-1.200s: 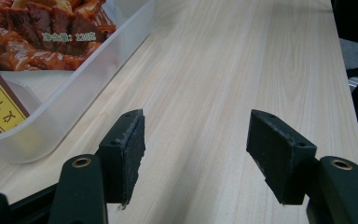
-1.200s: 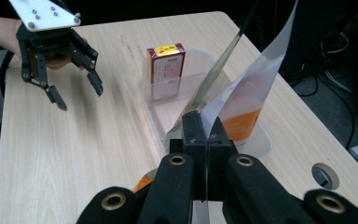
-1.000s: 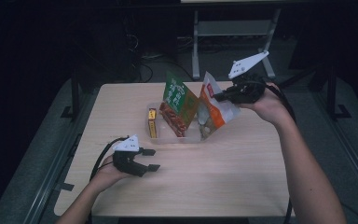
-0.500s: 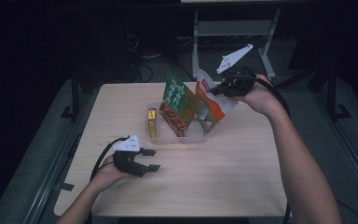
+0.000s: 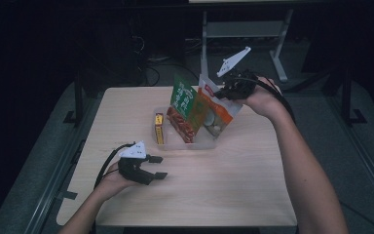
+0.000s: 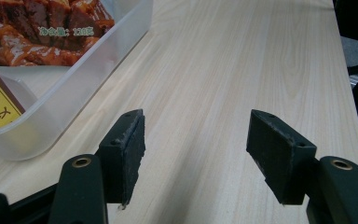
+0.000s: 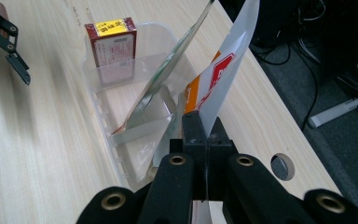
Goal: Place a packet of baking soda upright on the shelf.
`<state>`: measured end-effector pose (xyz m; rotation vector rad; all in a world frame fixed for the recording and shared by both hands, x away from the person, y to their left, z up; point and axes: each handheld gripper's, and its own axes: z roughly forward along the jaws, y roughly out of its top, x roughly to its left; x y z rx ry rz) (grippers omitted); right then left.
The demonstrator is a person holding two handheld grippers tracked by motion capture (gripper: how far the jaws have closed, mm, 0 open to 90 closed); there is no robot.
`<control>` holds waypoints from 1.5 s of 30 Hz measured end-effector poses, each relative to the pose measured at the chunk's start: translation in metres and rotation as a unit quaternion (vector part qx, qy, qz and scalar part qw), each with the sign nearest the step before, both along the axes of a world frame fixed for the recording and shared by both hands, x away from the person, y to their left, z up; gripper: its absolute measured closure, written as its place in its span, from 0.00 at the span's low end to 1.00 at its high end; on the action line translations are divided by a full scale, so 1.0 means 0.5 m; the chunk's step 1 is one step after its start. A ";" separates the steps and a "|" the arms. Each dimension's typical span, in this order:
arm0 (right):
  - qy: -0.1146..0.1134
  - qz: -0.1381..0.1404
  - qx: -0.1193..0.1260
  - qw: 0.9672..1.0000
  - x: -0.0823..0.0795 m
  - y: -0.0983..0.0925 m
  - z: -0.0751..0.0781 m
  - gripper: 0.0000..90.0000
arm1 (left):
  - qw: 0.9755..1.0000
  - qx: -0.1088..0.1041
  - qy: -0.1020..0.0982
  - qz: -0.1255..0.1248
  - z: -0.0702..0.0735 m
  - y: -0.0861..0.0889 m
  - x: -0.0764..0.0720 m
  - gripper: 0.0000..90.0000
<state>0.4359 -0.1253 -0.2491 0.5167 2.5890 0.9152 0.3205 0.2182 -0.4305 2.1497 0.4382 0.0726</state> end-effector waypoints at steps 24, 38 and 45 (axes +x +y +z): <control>0.029 -0.023 0.000 0.999 0.038 0.015 -0.060 1.00 | 1.000 0.002 -0.002 -0.007 0.000 0.001 0.002 0.40; 0.049 -0.032 0.006 0.998 0.054 0.021 -0.078 1.00 | 1.000 0.007 0.003 -0.014 -0.003 -0.002 0.002 0.40; 0.057 -0.031 0.005 0.998 0.061 0.030 -0.096 1.00 | 1.000 0.008 0.009 -0.018 -0.007 -0.008 0.000 0.40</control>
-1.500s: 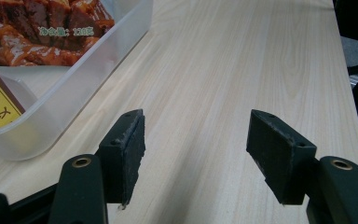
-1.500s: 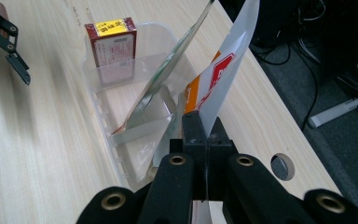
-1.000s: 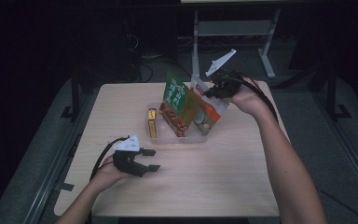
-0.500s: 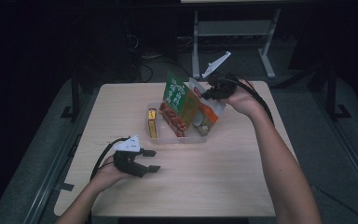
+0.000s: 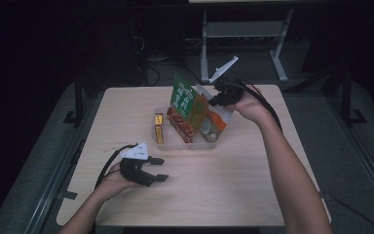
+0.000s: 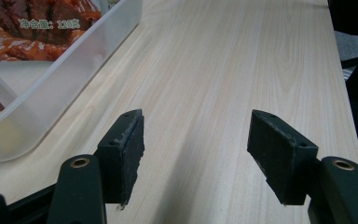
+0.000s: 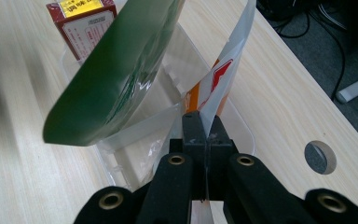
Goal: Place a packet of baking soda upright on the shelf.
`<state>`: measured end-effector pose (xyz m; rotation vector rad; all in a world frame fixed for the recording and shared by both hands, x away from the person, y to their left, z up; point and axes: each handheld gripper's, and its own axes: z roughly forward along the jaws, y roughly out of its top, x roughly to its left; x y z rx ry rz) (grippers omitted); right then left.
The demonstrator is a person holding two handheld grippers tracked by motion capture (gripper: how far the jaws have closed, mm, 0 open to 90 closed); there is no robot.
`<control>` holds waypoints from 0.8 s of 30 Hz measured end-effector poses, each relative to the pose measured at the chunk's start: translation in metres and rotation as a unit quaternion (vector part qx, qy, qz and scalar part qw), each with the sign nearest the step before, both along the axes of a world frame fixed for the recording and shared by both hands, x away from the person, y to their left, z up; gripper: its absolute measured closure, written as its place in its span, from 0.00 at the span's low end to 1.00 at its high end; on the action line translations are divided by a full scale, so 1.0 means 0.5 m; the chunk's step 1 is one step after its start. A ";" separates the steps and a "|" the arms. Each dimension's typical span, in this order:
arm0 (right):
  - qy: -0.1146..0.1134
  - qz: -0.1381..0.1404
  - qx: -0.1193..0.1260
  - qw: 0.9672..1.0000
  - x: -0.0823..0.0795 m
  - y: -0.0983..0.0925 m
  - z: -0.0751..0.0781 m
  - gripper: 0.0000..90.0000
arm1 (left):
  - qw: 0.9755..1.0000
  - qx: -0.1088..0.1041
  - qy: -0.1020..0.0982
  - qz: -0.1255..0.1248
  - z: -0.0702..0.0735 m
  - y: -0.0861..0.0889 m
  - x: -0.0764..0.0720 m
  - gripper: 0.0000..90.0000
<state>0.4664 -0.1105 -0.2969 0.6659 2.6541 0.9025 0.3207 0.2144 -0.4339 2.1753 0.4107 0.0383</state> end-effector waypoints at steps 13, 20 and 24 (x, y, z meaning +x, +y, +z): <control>-0.006 -0.007 0.012 1.000 -0.004 -0.009 0.007 0.79 | 1.000 0.001 -0.002 -0.002 0.000 0.000 0.000 0.39; 0.002 -0.019 0.034 0.999 -0.005 -0.017 0.009 0.50 | 1.000 -0.001 0.000 0.000 0.000 0.000 0.000 0.39; 0.009 -0.025 0.058 0.998 -0.008 -0.028 0.010 0.37 | 1.000 0.002 0.002 0.002 -0.001 0.001 0.000 0.38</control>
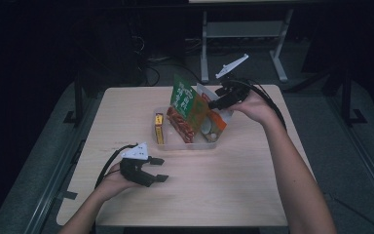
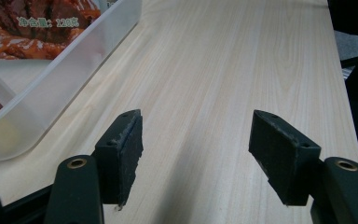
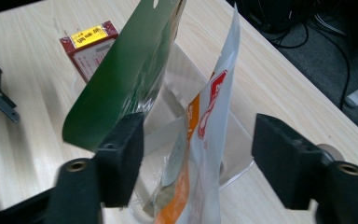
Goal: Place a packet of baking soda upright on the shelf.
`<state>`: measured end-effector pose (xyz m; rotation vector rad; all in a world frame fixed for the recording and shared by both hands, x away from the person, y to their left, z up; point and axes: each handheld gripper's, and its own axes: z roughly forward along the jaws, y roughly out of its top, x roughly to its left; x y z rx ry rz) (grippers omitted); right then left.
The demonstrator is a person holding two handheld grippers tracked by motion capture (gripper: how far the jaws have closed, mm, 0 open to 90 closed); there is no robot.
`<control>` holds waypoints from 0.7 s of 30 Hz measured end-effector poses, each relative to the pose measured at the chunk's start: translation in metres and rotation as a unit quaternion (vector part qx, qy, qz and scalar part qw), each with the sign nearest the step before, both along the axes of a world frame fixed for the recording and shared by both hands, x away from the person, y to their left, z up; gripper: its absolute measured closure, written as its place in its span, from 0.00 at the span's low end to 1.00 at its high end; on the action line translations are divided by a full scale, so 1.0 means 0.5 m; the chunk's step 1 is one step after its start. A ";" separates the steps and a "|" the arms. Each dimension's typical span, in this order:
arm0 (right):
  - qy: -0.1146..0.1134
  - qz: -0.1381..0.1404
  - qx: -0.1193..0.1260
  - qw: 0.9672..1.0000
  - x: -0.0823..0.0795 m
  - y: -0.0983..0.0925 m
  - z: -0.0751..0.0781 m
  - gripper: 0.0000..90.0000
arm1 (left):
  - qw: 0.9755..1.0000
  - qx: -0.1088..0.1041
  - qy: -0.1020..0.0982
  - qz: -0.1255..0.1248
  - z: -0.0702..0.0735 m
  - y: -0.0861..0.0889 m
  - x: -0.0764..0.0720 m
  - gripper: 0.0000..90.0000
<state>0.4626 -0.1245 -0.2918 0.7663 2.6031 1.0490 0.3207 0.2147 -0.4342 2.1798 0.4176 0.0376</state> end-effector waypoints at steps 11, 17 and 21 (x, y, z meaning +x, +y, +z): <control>-0.005 -0.012 0.052 0.999 -0.055 -0.059 0.008 0.32 | 1.000 0.018 0.001 0.008 0.002 0.000 0.000 0.28; -0.026 -0.022 0.064 0.997 -0.084 -0.084 0.012 0.33 | 1.000 0.028 0.005 0.009 0.003 0.001 -0.002 0.26; -0.032 -0.023 0.076 0.996 -0.106 -0.100 0.011 0.33 | 0.999 0.032 0.006 0.010 0.005 0.001 -0.004 0.26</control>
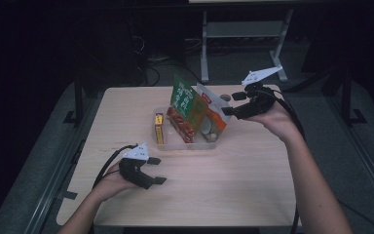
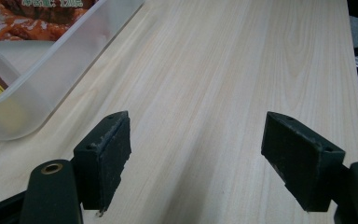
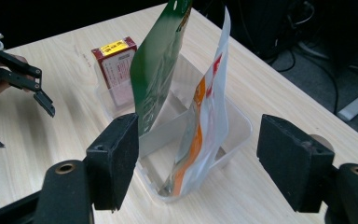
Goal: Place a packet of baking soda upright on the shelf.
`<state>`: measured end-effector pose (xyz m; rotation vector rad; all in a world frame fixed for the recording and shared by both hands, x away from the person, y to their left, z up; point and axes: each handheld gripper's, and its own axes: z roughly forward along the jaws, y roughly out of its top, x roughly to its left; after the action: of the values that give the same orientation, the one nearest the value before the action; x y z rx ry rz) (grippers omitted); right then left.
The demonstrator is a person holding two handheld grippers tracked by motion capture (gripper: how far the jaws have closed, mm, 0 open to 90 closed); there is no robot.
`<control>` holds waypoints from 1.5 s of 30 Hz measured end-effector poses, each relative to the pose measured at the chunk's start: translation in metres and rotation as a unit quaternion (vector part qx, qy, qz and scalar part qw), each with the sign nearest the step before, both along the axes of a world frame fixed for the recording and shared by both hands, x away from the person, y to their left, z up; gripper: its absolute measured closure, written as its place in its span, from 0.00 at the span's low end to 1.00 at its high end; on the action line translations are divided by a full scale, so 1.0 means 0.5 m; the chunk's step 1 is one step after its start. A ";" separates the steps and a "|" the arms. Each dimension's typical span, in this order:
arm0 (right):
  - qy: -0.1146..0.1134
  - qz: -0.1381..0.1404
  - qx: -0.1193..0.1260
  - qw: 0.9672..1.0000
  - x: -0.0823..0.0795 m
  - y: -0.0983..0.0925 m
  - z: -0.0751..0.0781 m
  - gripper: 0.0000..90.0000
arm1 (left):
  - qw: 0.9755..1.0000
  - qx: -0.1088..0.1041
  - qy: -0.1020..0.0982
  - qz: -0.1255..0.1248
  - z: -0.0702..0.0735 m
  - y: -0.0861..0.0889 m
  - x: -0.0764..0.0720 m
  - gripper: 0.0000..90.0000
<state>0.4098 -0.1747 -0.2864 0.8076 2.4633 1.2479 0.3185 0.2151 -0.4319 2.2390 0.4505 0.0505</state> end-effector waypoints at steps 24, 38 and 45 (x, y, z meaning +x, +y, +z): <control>-0.009 -0.005 0.033 0.999 -0.142 -0.062 -0.143 0.30 | 1.000 0.017 -0.005 0.005 0.006 0.009 -0.025 0.26; 0.014 0.008 0.027 0.999 -0.202 -0.045 -0.232 0.25 | 1.000 0.009 -0.001 0.025 -0.014 0.018 -0.040 0.20; 0.033 0.023 0.025 0.999 -0.213 -0.032 -0.272 0.25 | 0.999 0.014 -0.003 0.031 -0.020 0.022 -0.039 0.18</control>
<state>0.3032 -0.1907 -0.4226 0.8225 2.5244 1.3237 0.2992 0.2260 -0.4422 2.2507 0.5184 0.0967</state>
